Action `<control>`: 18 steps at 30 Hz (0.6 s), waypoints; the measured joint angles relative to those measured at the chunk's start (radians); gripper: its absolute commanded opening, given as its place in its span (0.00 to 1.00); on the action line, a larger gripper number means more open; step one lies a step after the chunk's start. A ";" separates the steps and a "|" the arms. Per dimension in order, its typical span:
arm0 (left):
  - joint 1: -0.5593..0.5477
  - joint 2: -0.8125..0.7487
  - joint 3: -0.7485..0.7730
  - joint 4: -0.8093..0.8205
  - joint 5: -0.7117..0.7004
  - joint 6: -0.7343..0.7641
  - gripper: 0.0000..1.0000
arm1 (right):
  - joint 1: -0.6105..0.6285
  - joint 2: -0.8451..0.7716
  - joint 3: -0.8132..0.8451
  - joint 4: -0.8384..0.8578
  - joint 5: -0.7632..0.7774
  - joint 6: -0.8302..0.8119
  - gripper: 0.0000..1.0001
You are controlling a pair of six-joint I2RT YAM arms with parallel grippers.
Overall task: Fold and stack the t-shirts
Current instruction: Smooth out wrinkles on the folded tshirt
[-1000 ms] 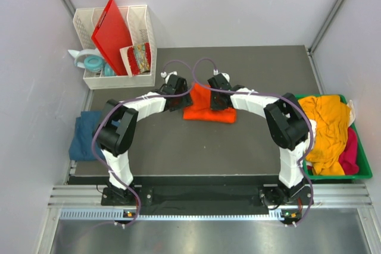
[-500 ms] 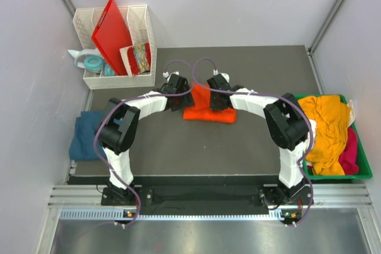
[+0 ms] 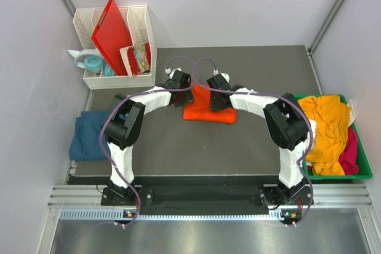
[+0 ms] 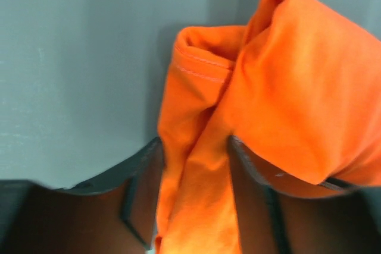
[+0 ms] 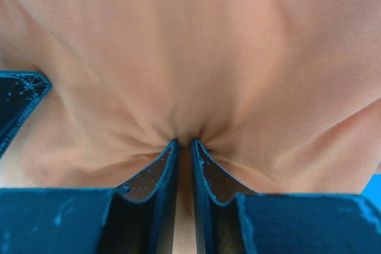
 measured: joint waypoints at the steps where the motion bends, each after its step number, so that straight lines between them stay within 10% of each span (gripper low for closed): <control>1: 0.000 0.000 -0.004 0.000 -0.006 0.000 0.43 | 0.000 0.000 0.000 0.000 0.000 0.000 0.15; 11: -0.005 -0.036 -0.085 0.032 -0.022 -0.003 0.06 | 0.002 0.000 0.000 0.001 0.000 0.009 0.16; 18: -0.005 -0.043 -0.114 0.080 0.002 -0.004 0.07 | 0.002 -0.001 -0.002 0.002 0.002 0.015 0.17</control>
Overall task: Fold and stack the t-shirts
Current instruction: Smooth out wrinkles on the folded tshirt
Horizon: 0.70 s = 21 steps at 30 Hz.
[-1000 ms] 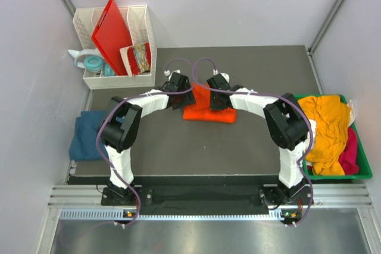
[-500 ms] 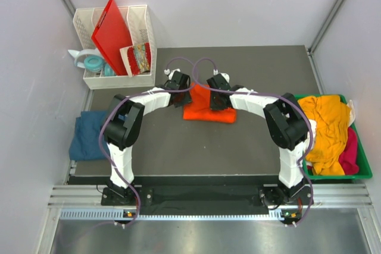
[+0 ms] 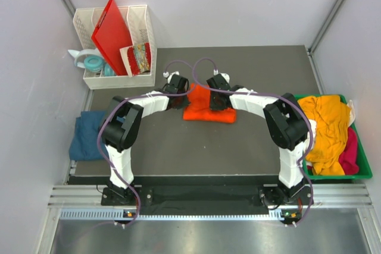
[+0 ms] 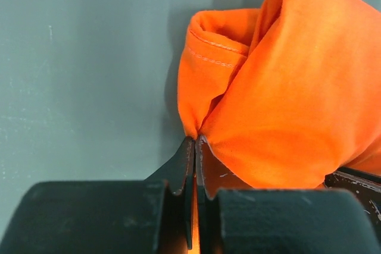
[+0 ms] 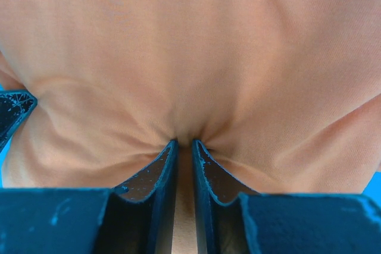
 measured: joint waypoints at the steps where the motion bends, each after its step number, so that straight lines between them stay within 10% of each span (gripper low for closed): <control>1: 0.000 0.000 0.000 0.002 0.002 0.000 0.13 | 0.000 0.000 0.000 0.000 0.000 0.000 0.17; 10: -0.020 -0.035 0.002 -0.020 -0.016 -0.006 0.95 | 0.001 0.000 -0.002 0.002 0.001 0.000 0.17; 21: -0.023 -0.061 -0.003 -0.100 -0.049 0.003 0.99 | 0.001 0.000 -0.003 0.005 0.000 0.000 0.17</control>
